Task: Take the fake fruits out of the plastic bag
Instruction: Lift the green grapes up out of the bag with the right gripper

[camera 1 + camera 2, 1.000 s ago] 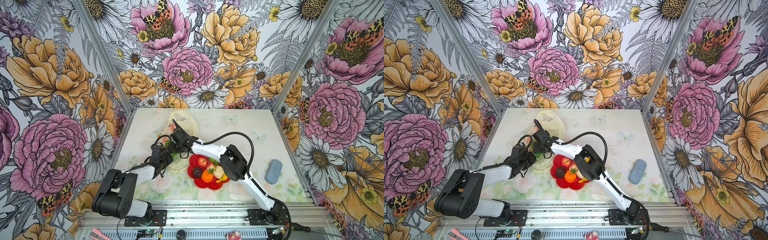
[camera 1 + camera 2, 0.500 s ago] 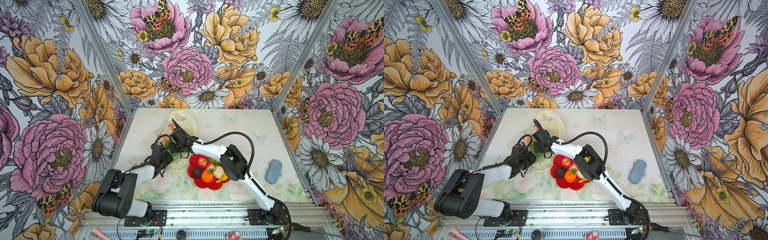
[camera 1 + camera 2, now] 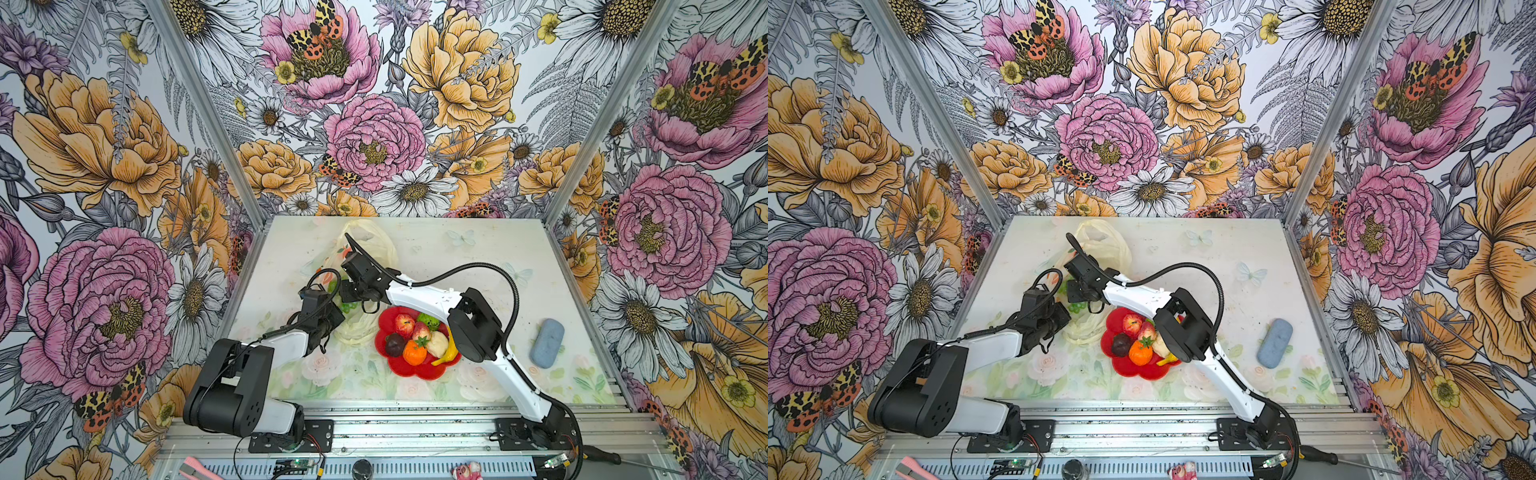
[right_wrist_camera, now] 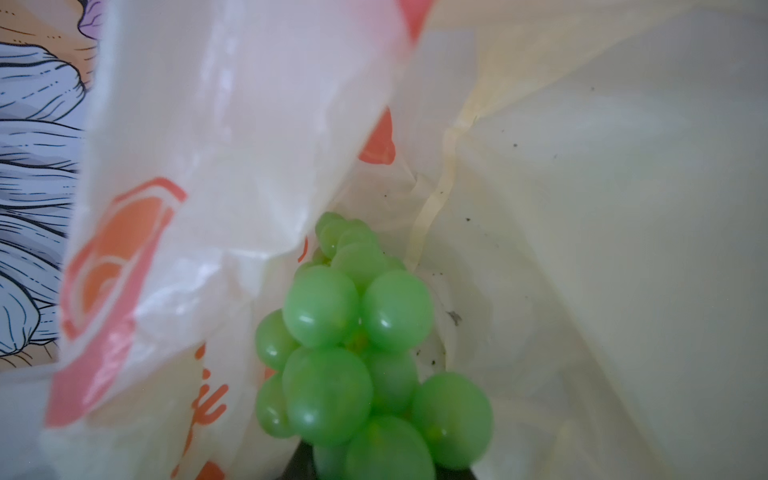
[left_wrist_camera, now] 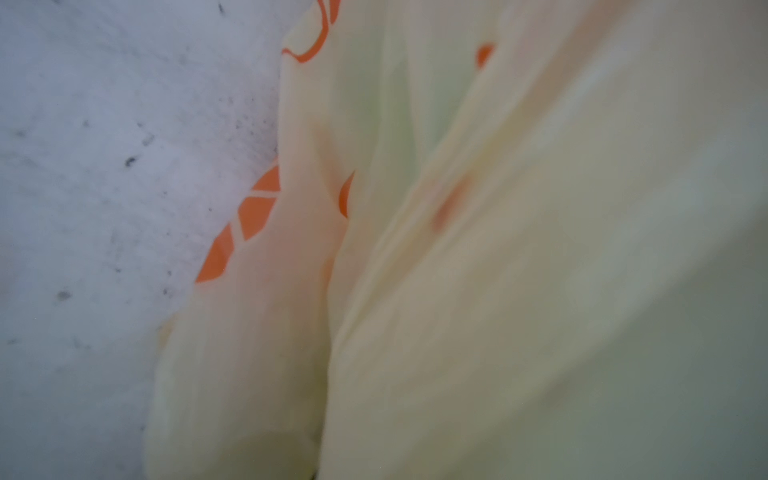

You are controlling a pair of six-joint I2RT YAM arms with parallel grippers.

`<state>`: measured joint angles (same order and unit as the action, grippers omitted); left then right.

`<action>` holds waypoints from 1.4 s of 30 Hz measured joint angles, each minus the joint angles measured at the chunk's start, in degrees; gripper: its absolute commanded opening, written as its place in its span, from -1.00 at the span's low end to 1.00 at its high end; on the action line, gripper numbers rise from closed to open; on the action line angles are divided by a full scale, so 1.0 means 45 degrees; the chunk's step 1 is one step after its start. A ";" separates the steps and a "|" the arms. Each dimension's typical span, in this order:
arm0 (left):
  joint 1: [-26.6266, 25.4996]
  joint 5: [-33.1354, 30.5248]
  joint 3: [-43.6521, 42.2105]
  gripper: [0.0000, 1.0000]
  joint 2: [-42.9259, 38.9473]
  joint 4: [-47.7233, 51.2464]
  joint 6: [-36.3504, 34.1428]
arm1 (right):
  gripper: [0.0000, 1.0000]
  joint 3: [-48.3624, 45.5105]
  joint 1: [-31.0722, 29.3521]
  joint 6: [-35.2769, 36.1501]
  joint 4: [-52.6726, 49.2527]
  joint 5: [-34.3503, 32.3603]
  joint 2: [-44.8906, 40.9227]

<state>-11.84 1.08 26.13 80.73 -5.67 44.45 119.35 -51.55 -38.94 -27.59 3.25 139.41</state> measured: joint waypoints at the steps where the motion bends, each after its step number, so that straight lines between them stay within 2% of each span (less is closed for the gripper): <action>1: 0.0058 -0.0044 0.0000 -0.82 -0.0039 0.0029 0.0000 | -0.52 -0.0092 0.0010 0.0024 0.0000 -0.0019 -0.0136; 15: 0.1904 -0.0296 -0.0063 -0.95 -0.1258 0.0330 -0.0554 | -0.52 -0.1972 0.0384 0.0588 0.0097 -0.0437 -0.2778; 26: 0.2293 -0.1277 0.1375 -0.95 -0.1491 0.1122 -0.1535 | -0.52 -0.3949 0.0840 0.0685 0.0403 -0.0607 -0.5085; 33: 0.2948 -0.1200 0.1549 -0.94 -0.0476 0.1088 -0.2161 | -0.52 -0.6047 0.1078 0.0801 0.0544 -0.0923 -0.6931; 42: 0.3589 -0.0126 0.1413 -0.93 0.0087 0.0486 -0.2361 | -0.52 -0.9452 0.1141 0.0903 0.0520 -0.1472 -1.0044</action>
<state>4.32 0.51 32.49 81.12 -3.49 33.82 76.82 -46.41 -34.87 -25.26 -3.38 94.21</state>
